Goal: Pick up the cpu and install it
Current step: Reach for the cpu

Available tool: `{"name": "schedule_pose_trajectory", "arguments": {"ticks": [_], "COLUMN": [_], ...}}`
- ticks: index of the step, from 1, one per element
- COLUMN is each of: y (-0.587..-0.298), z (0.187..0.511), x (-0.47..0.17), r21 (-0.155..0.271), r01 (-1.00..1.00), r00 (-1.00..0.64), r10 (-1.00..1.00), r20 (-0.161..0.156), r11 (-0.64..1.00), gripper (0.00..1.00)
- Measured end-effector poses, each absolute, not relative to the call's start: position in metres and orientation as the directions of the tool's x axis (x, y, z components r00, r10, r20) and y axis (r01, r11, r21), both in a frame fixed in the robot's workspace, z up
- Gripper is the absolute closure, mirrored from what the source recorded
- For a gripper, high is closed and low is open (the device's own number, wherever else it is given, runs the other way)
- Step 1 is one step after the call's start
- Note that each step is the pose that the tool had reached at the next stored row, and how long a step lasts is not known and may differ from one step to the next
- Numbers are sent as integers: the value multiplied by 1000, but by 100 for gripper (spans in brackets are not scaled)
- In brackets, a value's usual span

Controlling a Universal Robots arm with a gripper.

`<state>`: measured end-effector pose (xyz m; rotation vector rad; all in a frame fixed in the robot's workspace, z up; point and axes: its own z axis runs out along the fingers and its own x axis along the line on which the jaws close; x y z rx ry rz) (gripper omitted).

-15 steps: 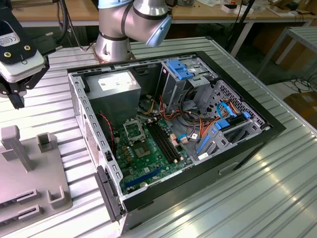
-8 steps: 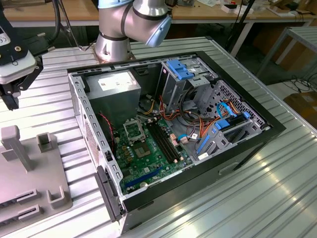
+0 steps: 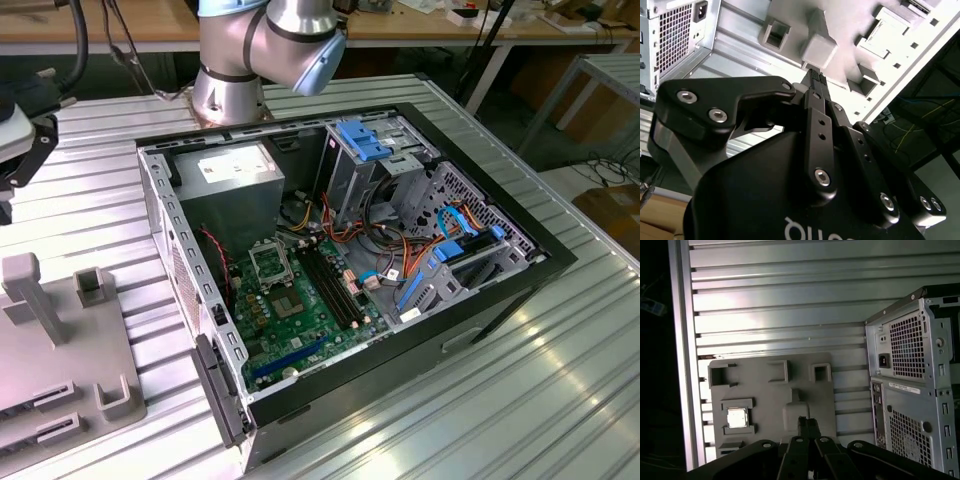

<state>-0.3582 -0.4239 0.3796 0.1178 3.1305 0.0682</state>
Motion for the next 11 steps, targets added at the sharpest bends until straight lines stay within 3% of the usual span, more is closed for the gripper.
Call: {"name": "schedule_pose_trajectory", "arguments": {"ticks": [11], "y": [-424], "z": [379], "x": [-379], "r21": [44], "r01": [75], "r00": [-997], "r10": [75], "r20": [-4], "r11": [996], "gripper": [89]}}
